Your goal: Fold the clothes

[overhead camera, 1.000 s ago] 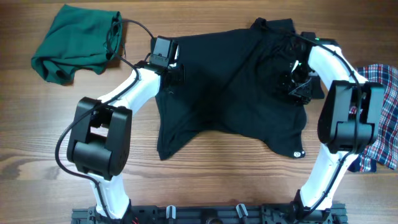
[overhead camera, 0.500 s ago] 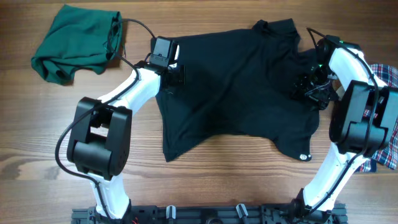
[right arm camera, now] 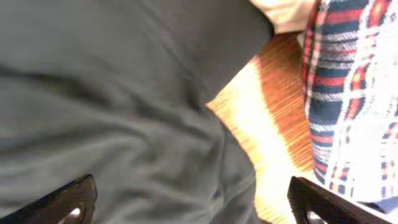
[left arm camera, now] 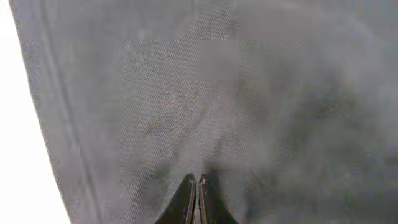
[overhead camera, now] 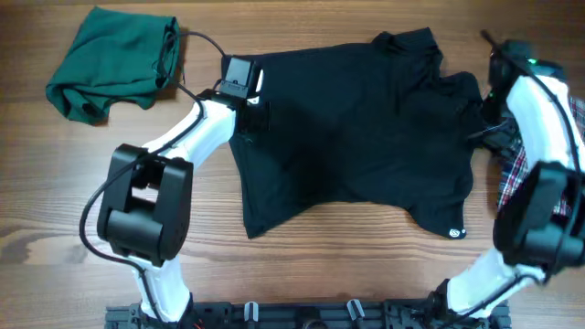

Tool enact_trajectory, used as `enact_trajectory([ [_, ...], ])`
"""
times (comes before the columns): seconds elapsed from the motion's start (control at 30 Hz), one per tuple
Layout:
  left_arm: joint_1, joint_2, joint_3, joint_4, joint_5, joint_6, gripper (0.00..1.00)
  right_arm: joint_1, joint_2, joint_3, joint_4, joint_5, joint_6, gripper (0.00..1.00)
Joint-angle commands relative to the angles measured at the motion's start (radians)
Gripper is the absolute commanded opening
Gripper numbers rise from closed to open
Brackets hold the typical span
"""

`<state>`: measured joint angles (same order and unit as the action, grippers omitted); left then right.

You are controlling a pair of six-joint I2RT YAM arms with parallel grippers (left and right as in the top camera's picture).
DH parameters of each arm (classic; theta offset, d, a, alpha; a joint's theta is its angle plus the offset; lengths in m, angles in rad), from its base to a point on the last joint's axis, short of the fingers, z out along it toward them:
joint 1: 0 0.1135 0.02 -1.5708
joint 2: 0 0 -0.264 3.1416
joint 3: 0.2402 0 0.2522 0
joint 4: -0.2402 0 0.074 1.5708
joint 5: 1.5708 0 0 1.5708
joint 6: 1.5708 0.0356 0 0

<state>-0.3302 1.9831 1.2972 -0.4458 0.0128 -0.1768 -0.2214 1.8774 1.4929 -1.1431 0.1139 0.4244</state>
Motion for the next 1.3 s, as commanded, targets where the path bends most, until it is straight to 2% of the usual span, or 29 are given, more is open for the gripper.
enact_trajectory([
  [0.0,-0.040,-0.086,0.013,-0.040,0.034,0.015,0.04,0.000,-0.034,0.005,0.009,-0.117,-0.103,0.99],
  [0.07,-0.069,-0.092,0.013,-0.086,0.047,0.012,0.04,0.000,-0.034,0.005,0.041,-0.221,-0.179,1.00],
  [0.13,-0.083,-0.092,0.013,-0.128,0.051,0.002,0.04,0.000,-0.034,0.005,0.055,-0.270,-0.193,1.00],
  [0.27,-0.112,-0.093,0.013,-0.266,0.076,-0.018,0.05,-0.001,-0.034,0.005,0.050,-0.269,-0.186,1.00],
  [0.37,-0.115,-0.093,0.013,-0.269,0.076,-0.018,0.09,-0.001,-0.034,0.005,0.088,-0.272,-0.193,1.00],
  [0.47,-0.115,-0.093,0.013,-0.316,0.076,-0.018,0.06,-0.001,-0.034,0.005,0.076,-0.272,-0.214,1.00],
  [0.57,-0.115,-0.093,0.013,-0.383,0.076,-0.018,0.08,-0.001,-0.034,0.004,0.085,-0.272,-0.214,1.00],
  [0.7,-0.112,-0.092,0.013,-0.317,0.076,-0.018,0.15,0.000,-0.034,0.004,0.163,-0.272,-0.215,1.00],
  [0.83,-0.112,-0.092,0.013,-0.378,0.077,-0.018,0.08,0.000,-0.034,0.004,0.117,-0.271,-0.215,1.00],
  [0.93,-0.112,-0.092,0.013,-0.404,0.076,-0.021,0.17,-0.001,-0.034,0.004,0.132,-0.272,-0.213,1.00],
  [1.03,-0.108,-0.092,0.013,-0.335,0.076,-0.011,0.18,0.000,-0.034,0.004,0.222,-0.309,-0.220,1.00],
  [1.1,-0.108,-0.092,0.013,-0.286,0.076,-0.009,0.13,0.000,-0.032,0.004,0.313,-0.396,-0.243,1.00],
  [1.13,-0.108,-0.090,0.013,-0.248,0.076,-0.009,0.06,0.000,-0.024,0.004,0.413,-0.478,-0.234,0.90],
  [1.17,-0.108,-0.090,0.013,-0.223,0.076,-0.010,0.04,0.002,-0.008,0.004,0.480,-0.509,-0.196,0.69],
  [1.2,-0.108,-0.090,0.013,-0.219,0.076,-0.010,0.04,0.010,0.009,0.004,0.517,-0.508,-0.154,0.38],
  [1.23,-0.108,-0.090,0.013,-0.223,0.076,-0.010,0.04,0.017,0.023,0.004,0.539,-0.507,-0.138,0.19],
  [1.27,-0.110,-0.090,0.013,-0.232,0.076,-0.010,0.04,0.031,0.044,0.004,0.571,-0.507,-0.132,0.09],
])
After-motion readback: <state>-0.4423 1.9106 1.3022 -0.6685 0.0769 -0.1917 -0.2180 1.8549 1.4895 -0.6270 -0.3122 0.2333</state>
